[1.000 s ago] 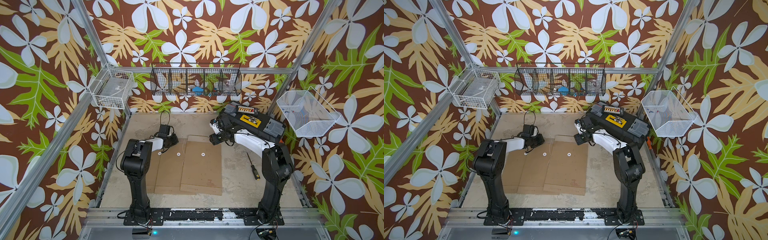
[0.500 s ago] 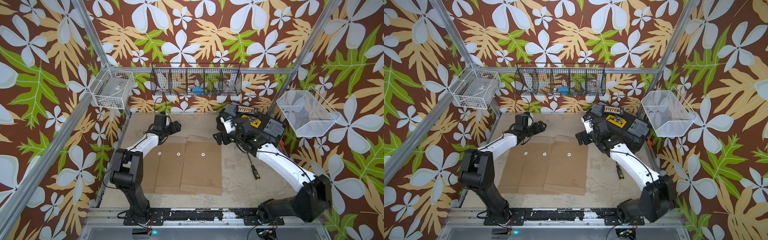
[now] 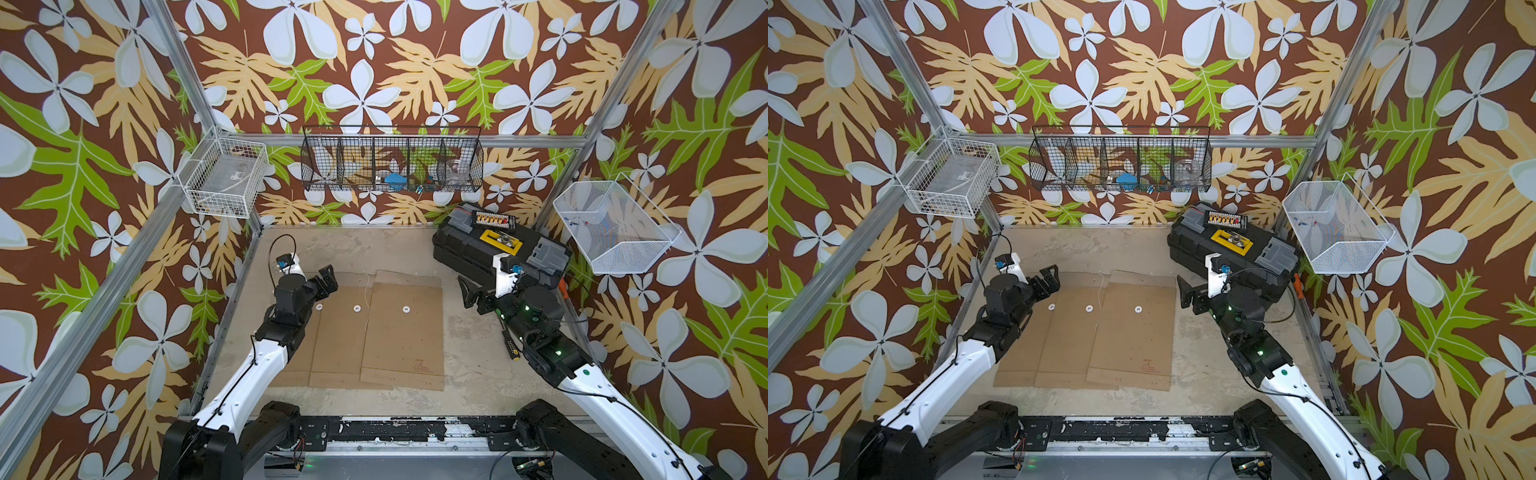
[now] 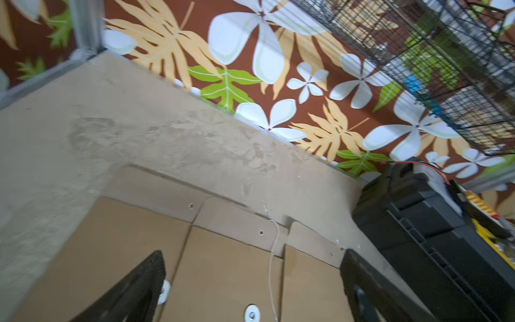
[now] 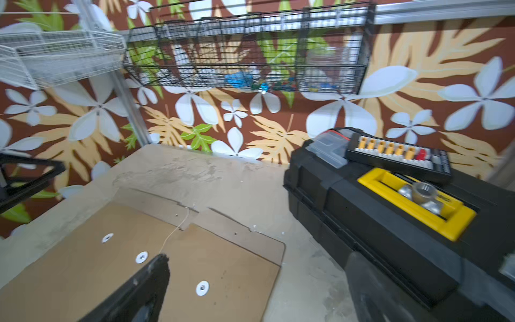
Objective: Open the file bag
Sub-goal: Reset both arms
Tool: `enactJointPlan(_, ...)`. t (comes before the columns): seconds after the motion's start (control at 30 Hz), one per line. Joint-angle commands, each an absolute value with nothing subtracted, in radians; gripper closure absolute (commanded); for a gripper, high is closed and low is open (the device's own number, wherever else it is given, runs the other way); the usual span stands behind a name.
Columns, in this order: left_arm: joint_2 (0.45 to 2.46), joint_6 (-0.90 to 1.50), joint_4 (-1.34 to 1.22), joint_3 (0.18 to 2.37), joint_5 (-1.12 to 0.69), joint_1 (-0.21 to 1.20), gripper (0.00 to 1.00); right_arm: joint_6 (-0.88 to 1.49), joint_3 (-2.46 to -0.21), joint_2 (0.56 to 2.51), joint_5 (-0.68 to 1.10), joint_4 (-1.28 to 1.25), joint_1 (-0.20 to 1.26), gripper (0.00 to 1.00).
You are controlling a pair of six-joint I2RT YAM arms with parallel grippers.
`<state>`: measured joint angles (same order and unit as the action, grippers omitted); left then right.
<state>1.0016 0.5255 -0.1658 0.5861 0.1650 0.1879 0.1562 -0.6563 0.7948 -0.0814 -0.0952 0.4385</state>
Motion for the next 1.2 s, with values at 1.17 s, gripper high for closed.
enactJointPlan(1.17,1.303,-0.001,-1.218,0.128,0.422,0.185,0.0,-0.022,-0.212,1.316,-0.32,-1.045,0.113,0.0)
